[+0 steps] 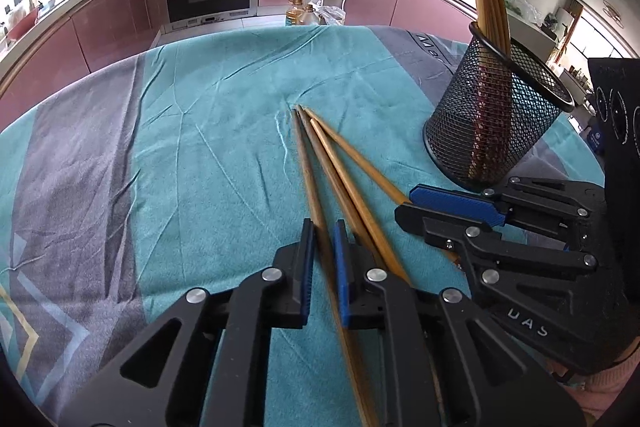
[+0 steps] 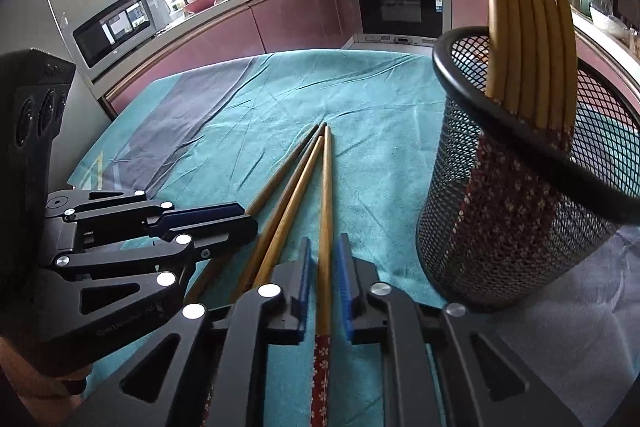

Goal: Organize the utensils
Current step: 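Close the left tool on a chopstick while the right tool grasps another chopstick, then raise the left tool's chopstick upright over the mesh cup while the right tool brings its own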

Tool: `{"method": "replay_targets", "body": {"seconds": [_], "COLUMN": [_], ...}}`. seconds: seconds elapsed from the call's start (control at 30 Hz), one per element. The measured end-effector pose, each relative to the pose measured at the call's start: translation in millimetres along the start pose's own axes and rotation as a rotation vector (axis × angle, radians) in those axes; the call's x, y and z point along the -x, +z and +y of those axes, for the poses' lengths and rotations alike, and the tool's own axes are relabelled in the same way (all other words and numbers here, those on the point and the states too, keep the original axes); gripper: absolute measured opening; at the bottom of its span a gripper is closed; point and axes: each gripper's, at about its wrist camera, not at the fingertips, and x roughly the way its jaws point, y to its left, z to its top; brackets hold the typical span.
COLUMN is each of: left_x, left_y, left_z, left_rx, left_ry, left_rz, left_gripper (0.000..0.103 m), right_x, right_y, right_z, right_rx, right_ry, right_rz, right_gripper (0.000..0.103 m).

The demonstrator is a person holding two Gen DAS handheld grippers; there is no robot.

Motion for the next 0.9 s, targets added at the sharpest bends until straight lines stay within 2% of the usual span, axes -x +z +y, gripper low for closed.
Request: {"method": "replay_targets", "body": {"seconds": [0.4, 0.9], "left_x": [13, 66], "left_y": [-4, -10], "left_z": [3, 4], "left_rx": [0.048, 0.056], "left_ry": [-0.031, -0.148], "left_rz": [-0.029, -0.114], "left_gripper": [0.008, 0.008], "right_x": [15, 66], "right_y": [-5, -10], "right_z": [-6, -12], "right_rx": [-0.045, -0.054], "right_ry": [0.042, 0.126], "right_rz": [-0.039, -0.141], "right_gripper": [0.006, 0.006]}}
